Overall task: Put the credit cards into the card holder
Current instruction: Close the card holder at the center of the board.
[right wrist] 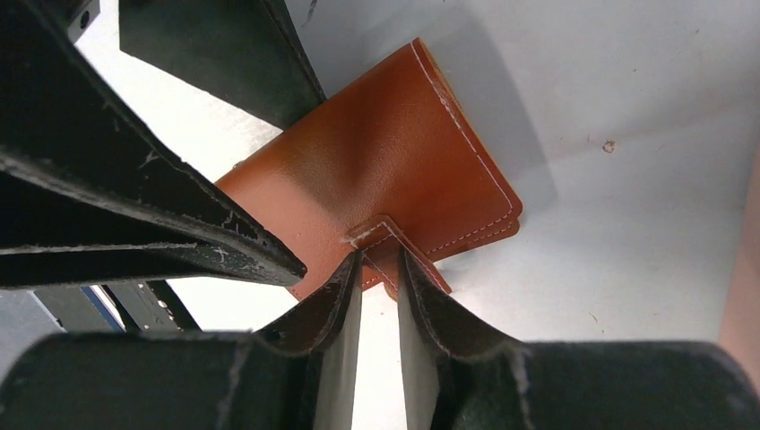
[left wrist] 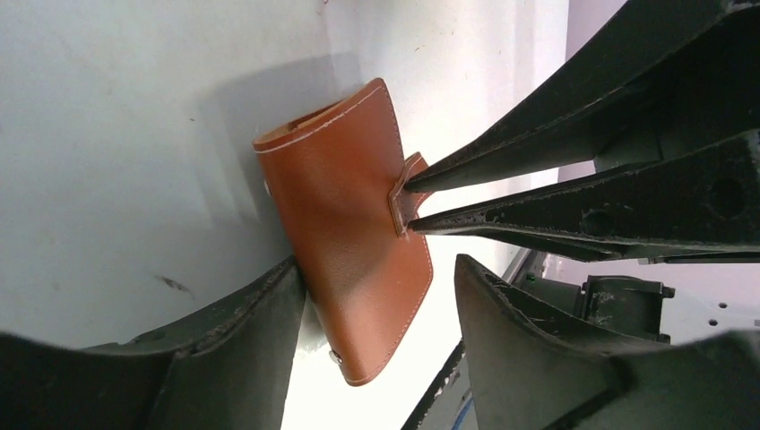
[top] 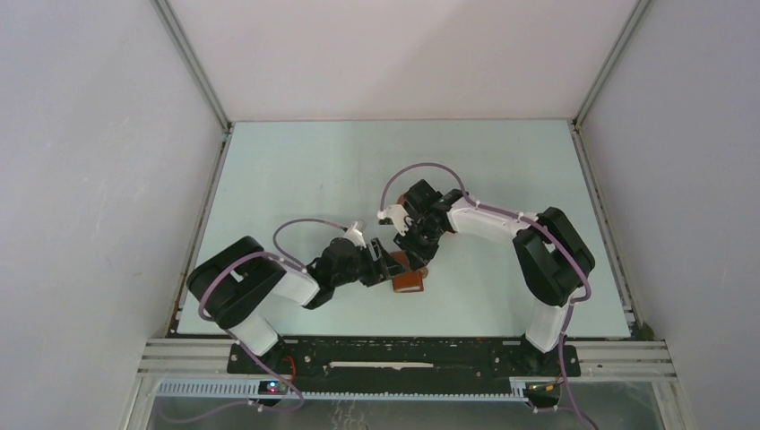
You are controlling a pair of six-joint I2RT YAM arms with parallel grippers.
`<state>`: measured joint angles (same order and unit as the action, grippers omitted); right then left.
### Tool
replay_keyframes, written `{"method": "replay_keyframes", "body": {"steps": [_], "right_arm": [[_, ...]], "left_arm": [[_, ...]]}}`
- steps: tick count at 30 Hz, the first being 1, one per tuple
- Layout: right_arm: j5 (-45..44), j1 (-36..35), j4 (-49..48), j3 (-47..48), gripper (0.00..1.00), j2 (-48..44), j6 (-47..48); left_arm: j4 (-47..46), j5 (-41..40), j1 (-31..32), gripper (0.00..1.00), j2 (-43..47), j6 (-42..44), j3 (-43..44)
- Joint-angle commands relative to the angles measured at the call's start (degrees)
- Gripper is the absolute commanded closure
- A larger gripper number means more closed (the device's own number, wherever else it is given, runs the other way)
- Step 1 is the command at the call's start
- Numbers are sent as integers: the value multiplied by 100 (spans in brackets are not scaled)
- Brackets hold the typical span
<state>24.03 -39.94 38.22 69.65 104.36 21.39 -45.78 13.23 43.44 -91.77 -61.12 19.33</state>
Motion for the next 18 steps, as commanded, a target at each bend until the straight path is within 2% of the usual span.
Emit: {"method": "replay_keyframes", "body": {"steps": [1,8,13,18], "right_arm": [[91,75,164,49,71,173,14],[289,143,238,75,71,223,16],[426,183,263,75,71,189,31],[714,257,306,75,70,34,81]], "left_arm": [[-155,190,-35,35,-458,-229,-19],[-743,373,-62,47,-1093,-390,84],[-1277,543,-89,72,-1418,-439,111],[-1385,544,-98,97,-1262,-199,-4]]}}
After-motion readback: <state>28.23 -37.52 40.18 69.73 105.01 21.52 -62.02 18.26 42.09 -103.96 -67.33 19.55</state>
